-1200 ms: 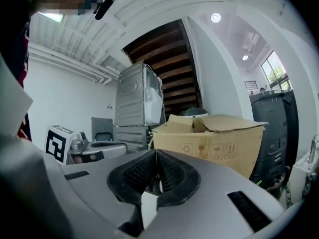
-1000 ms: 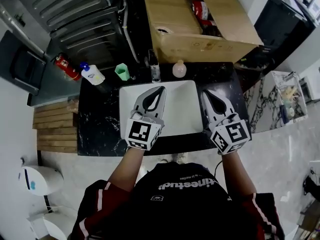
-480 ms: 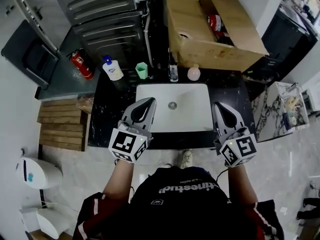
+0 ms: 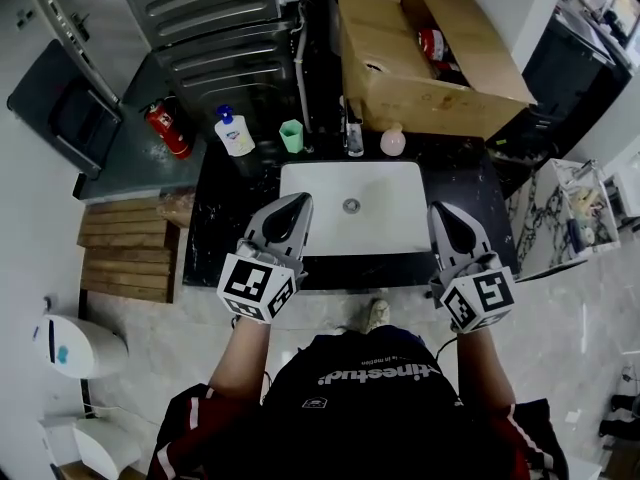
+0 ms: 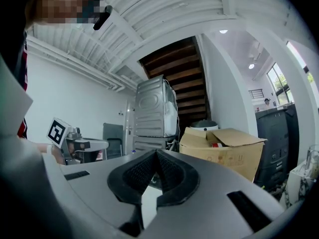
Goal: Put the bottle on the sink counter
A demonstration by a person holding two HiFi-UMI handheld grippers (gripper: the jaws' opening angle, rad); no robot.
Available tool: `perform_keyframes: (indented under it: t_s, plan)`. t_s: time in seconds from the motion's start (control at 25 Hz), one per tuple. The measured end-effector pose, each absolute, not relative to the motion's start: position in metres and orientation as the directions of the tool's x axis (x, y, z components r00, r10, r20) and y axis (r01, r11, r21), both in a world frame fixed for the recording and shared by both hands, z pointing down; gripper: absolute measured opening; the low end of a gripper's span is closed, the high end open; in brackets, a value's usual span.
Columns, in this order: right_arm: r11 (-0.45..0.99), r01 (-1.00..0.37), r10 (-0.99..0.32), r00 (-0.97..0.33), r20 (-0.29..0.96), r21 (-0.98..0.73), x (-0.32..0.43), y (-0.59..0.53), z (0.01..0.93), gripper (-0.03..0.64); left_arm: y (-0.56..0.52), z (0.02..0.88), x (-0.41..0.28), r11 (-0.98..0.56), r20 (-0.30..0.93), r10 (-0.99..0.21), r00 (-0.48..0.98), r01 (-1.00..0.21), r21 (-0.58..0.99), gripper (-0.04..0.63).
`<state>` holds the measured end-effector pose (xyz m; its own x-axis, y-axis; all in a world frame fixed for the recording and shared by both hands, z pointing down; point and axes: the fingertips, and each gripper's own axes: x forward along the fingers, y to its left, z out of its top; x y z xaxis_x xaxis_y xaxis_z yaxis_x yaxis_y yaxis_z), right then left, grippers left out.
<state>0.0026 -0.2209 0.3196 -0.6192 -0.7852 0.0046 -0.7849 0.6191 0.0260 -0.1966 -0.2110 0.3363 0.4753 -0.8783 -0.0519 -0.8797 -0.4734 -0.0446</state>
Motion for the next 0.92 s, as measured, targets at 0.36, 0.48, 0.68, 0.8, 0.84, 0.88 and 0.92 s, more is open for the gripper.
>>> perform_keyframes:
  t_s: [0.36,0.48,0.68,0.8,0.84,0.88,0.92]
  plan:
    - [0.615,-0.788,-0.788,-0.615,0.008,0.018,0.0049,-0.2155,0.3229,0.037,-0.209,0.3339,-0.2004,-0.469,-0.058,-0.881,0.469,-0.883,-0.008,0.014]
    - [0.612,-0.79,-0.791,-0.612,0.01,0.017,0.0073,-0.2153,0.3241,0.038,-0.2085,0.3343,-0.1988,-0.473,-0.058,-0.88,0.472,-0.881,-0.001,0.014]
    - [0.61,-0.792,-0.793,-0.61,0.012,0.019,0.0093,-0.2141,0.3253,0.038,-0.2079,0.3357,-0.1957,-0.479,-0.054,-0.876,0.479,-0.878,-0.005,0.014]
    - [0.613,-0.79,-0.79,-0.613,0.01,0.023,0.0085,-0.2139,0.3228,0.038,-0.2086,0.3374,-0.1945,-0.481,-0.046,-0.876,0.481,-0.877,-0.006,0.014]
    - [0.614,-0.789,-0.79,-0.613,0.011,0.023,0.009,-0.2141,0.3228,0.038,-0.2088,0.3377,-0.1939,-0.481,-0.044,-0.876,0.481,-0.877,-0.005,0.014]
    - [0.614,-0.789,-0.79,-0.613,0.012,0.022,0.0097,-0.2143,0.3235,0.037,-0.209,0.3379,-0.1933,-0.481,-0.043,-0.876,0.481,-0.877,-0.004,0.014]
    - [0.613,-0.79,-0.79,-0.613,0.013,0.02,0.0107,-0.2146,0.3245,0.037,-0.209,0.338,-0.1927,-0.482,-0.042,-0.876,0.481,-0.876,-0.003,0.014]
